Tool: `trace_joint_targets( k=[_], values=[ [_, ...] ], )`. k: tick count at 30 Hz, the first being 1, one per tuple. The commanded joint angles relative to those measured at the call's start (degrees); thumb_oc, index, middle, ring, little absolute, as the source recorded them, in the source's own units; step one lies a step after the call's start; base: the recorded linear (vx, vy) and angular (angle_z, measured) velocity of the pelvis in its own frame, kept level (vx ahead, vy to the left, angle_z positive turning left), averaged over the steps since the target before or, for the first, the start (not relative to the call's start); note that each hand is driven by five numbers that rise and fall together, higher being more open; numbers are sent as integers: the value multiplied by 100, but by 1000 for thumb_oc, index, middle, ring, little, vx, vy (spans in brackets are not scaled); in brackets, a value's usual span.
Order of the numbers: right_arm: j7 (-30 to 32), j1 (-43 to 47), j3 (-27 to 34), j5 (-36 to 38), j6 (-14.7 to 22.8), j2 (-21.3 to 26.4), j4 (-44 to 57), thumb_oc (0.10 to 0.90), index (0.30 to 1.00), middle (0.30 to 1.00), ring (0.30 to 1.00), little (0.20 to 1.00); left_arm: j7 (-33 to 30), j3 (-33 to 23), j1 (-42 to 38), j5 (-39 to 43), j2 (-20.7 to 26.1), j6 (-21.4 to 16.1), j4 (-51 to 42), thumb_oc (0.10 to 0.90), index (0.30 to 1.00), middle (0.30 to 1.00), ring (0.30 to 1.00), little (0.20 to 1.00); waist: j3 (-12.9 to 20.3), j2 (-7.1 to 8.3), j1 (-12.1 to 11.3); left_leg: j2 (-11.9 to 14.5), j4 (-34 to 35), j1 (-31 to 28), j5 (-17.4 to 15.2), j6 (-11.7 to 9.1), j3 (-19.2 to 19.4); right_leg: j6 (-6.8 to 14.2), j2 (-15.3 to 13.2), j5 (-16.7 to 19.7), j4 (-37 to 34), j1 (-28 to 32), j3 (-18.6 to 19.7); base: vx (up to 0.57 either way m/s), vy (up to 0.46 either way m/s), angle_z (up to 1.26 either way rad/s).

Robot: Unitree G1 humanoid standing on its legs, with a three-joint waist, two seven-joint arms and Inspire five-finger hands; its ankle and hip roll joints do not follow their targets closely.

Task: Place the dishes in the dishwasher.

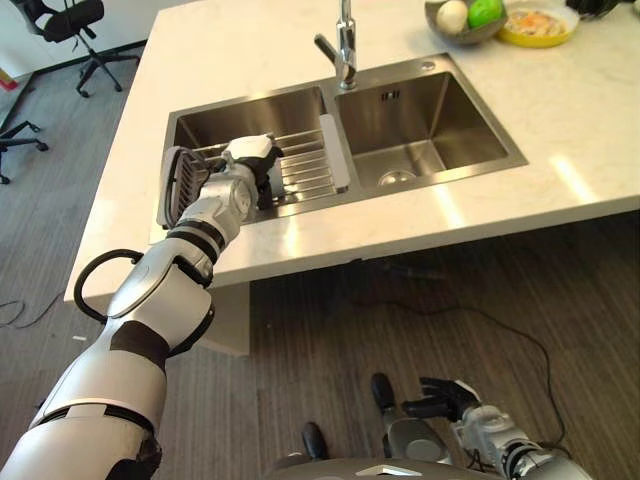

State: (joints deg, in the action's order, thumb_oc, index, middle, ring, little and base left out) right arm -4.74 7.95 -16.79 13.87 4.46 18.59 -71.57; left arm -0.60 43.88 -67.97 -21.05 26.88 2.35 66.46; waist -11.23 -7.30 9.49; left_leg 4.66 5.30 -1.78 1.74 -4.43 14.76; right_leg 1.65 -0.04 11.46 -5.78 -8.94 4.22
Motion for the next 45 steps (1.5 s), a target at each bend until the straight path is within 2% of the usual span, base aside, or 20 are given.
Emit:
trace_joint_targets(
  k=[1,2,6,7,9,14,21,22,24,26,27,28,29,30,31,34,36,38,39,45],
  values=[
    [-141,-595,-249,-176,-59,576,-181,800,900,900,900,900,-161,-293,-875,33,1019,-16,390,800,900,900,900,900,-138,123,112,75,-30,14,-104,-193,-153,539,-174,-884,335,298,43,30,-24,-27],
    [-205,-670,-191,-177,-51,614,-111,800,900,900,900,900,-120,-302,-812,15,1328,-37,460,800,900,900,900,900,-156,135,106,84,-30,29,-97,-212,-145,539,-165,-891,325,292,44,44,-43,-37],
    [-286,-657,-226,-119,-63,603,-88,800,900,900,900,900,-61,-318,-550,-95,1460,-10,544,800,900,900,900,900,-171,144,79,96,-30,27,-88,-230,-150,530,-158,-905,307,299,23,31,-36,-17],
    [-303,-657,-228,-108,-69,593,-96,800,900,900,900,900,-26,-335,-484,-99,1496,-1,563,574,561,561,561,561,-171,146,65,96,-30,28,-87,-232,-155,526,-155,-909,297,308,26,31,-25,1],
    [-321,-666,-219,-104,-68,583,-119,800,900,900,900,900,32,-357,-347,-147,1591,1,557,400,300,300,300,300,-155,142,42,93,-30,20,-90,-235,-169,515,-148,-918,273,336,23,35,-26,1],
    [-372,-795,-181,-98,-43,546,-141,800,900,900,900,900,-3,-492,55,-182,1717,-67,124,400,300,300,300,300,-97,154,-37,86,-30,-56,-115,-237,-246,489,-147,-968,213,491,-39,34,-22,6],
    [-307,-960,-54,-186,58,528,-98,800,900,900,900,900,-715,-1171,739,255,1823,-335,-1311,400,300,300,300,300,12,201,-101,70,-30,-192,-175,-233,-352,465,-150,-1048,179,712,-144,25,-5,11],
    [-266,-984,-64,-241,89,518,-76,800,900,900,900,900,-1140,-1283,604,421,1490,-492,-1693,400,300,300,300,300,83,238,-54,63,-30,-257,-210,-233,-366,463,-154,-1063,172,793,-173,56,9,7],
    [-190,-1044,-14,-286,145,547,-32,800,900,900,900,900,-1511,-1480,843,415,1576,-777,-2185,400,300,300,300,300,157,270,-36,60,-30,-328,-255,-232,-382,473,-158,-1081,167,878,-192,58,11,16],
    [-49,-1117,1,-363,201,499,-15,800,900,900,900,900,-2137,-2223,1421,942,1283,-1061,-2623,400,300,300,300,300,296,335,-7,47,-30,-407,-302,-225,-410,468,-165,-1093,162,975,-194,65,16,16],
    [-48,-1123,-5,-364,201,510,-13,800,900,900,900,900,-2135,-2242,1447,940,1282,-1055,-2642,400,300,300,300,300,300,326,1,47,-30,-410,-305,-224,-412,469,-165,-1095,162,979,-196,68,13,3],
    [39,-1150,32,-431,192,473,-69,800,900,900,900,900,-2457,-2610,1648,1182,1133,-1278,-3037,400,300,300,300,300,400,371,-5,33,-30,-451,-331,-221,-434,471,-177,-1094,152,1033,-207,37,7,1],
    [40,-1153,26,-432,192,480,-69,800,900,900,900,900,-2456,-2625,1671,1179,1133,-1272,-3056,400,300,300,300,300,404,366,2,32,-30,-453,-332,-220,-435,471,-178,-1096,152,1036,-208,57,9,-1],
    [117,-1186,27,-470,178,450,-80,800,900,900,900,900,-2672,-2883,1821,1376,1012,-1525,-3552,400,300,300,300,300,502,402,1,20,-30,-479,-350,-218,-452,479,-189,-1092,146,1074,-214,0,0,0],
    [117,-1186,26,-470,178,451,-80,800,900,900,900,900,-2671,-2885,1825,1376,1012,-1524,-3554,400,300,300,300,300,503,401,2,20,-30,-480,-350,-218,-452,479,-189,-1092,146,1074,-215,0,0,0],
    [194,-1226,31,-535,155,436,-108,800,900,900,900,900,-2782,-3159,2011,1659,1012,-1841,-4121,400,300,300,300,300,635,445,-19,6,-30,-516,-369,-214,-446,494,-210,-1073,140,1117,-215,0,0,0],
    [255,-1273,61,-562,127,353,-176,800,900,900,900,900,-3089,-3397,2037,1746,809,-1998,-4763,400,300,300,300,300,739,494,-53,-15,-30,-530,-377,-201,-481,506,-230,-1051,138,1154,-244,0,0,0],
    [284,-1292,83,-556,118,335,-200,800,900,900,900,900,-3178,-3511,2104,1807,718,-2050,-4988,400,300,300,300,300,771,506,-61,-24,-30,-535,-379,-198,-497,509,-237,-1050,136,1165,-253,-5,5,3],
    [322,-1309,125,-579,92,295,-258,800,900,900,900,900,-3300,-3715,2206,1883,594,-2168,-5470,400,300,300,300,300,813,541,-107,-32,-30,-542,-388,-188,-527,506,-250,-1049,132,1189,-281,-10,10,7],
    [390,-1401,217,-502,70,173,-316,800,900,900,900,900,-3265,-4245,2849,2087,293,-2365,-6579,400,300,300,300,300,887,606,-248,-53,-30,-543,-403,-156,-612,498,-279,-1064,125,1247,-349,-13,6,9]
  ],
)
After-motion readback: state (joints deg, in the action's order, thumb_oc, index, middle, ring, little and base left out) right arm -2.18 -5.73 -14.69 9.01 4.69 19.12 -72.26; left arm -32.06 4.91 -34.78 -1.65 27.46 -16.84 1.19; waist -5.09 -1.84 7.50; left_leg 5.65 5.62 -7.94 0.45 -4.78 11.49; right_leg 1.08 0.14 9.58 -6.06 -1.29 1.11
